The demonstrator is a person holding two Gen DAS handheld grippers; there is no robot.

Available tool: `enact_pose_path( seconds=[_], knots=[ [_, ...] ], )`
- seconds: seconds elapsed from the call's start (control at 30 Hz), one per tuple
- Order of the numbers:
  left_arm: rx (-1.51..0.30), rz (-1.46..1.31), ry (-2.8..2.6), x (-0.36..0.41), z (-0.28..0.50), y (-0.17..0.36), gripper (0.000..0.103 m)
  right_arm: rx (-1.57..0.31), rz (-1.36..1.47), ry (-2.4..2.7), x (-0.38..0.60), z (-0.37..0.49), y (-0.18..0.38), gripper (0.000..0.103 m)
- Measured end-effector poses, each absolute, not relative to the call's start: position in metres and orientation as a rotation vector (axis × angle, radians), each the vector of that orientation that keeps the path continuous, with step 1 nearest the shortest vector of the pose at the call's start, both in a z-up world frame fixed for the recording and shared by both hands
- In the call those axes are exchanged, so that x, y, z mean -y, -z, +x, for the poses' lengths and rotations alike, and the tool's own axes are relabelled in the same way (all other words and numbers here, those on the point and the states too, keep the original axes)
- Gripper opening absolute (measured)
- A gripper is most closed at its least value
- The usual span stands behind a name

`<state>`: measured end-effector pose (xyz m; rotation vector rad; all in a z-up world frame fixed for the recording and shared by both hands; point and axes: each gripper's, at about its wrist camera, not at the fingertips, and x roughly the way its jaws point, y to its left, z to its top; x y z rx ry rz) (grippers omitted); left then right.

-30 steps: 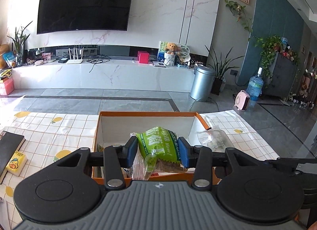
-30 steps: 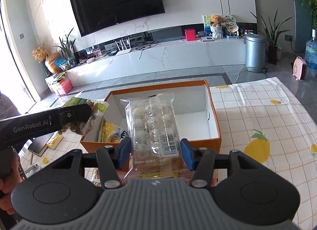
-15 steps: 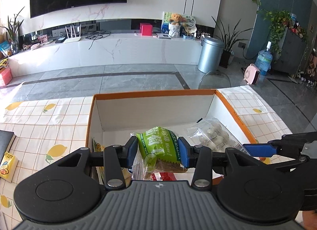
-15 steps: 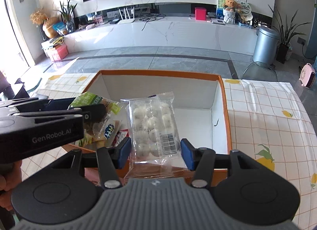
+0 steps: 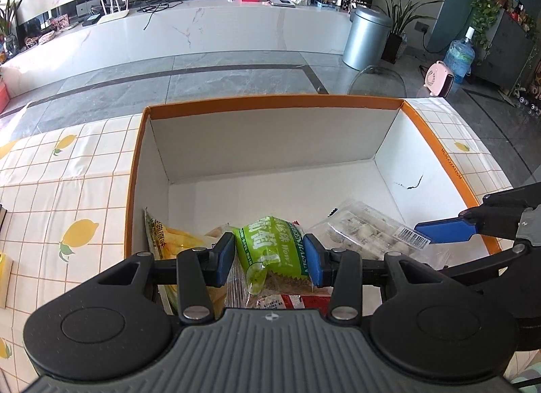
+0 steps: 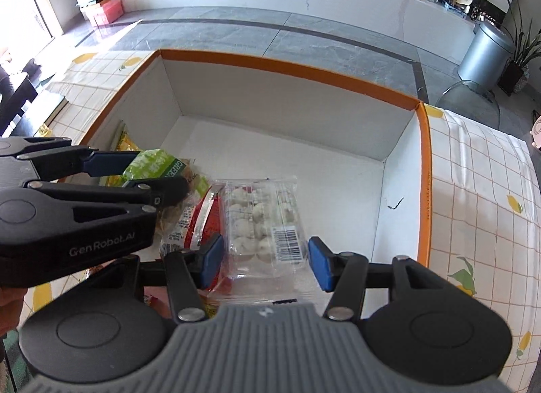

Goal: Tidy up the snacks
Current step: 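Lower both packets into the box and open both tools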

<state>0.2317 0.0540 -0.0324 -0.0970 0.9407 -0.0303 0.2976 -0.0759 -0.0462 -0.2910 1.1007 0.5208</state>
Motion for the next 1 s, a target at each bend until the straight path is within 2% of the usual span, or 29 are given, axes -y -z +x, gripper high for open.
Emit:
enact_pose_path(
  seconds=[0.27,0.73,0.9,1.0],
  knots=[
    [-1.027,-0.143,0.047,-0.064,0.254,0.044,0.050,-1.204,-0.369,-0.543,0.058,0.314,0.067,0.053],
    [-1.090,-0.134,0.049,-0.060,0.260,0.049,0.051,-1.301,-0.349,-0.539,0.057,0.327,0.069,0.055],
    [-1.095,-0.133,0.034,-0.059,0.257,0.046,0.055,-1.304,-0.356,-0.525,0.058,0.326,0.068,0.056],
    [-1.088,-0.134,0.018,-0.060,0.255,0.042,0.064,-1.305,-0.364,-0.530,0.056,0.324,0.067,0.058]
  ],
)
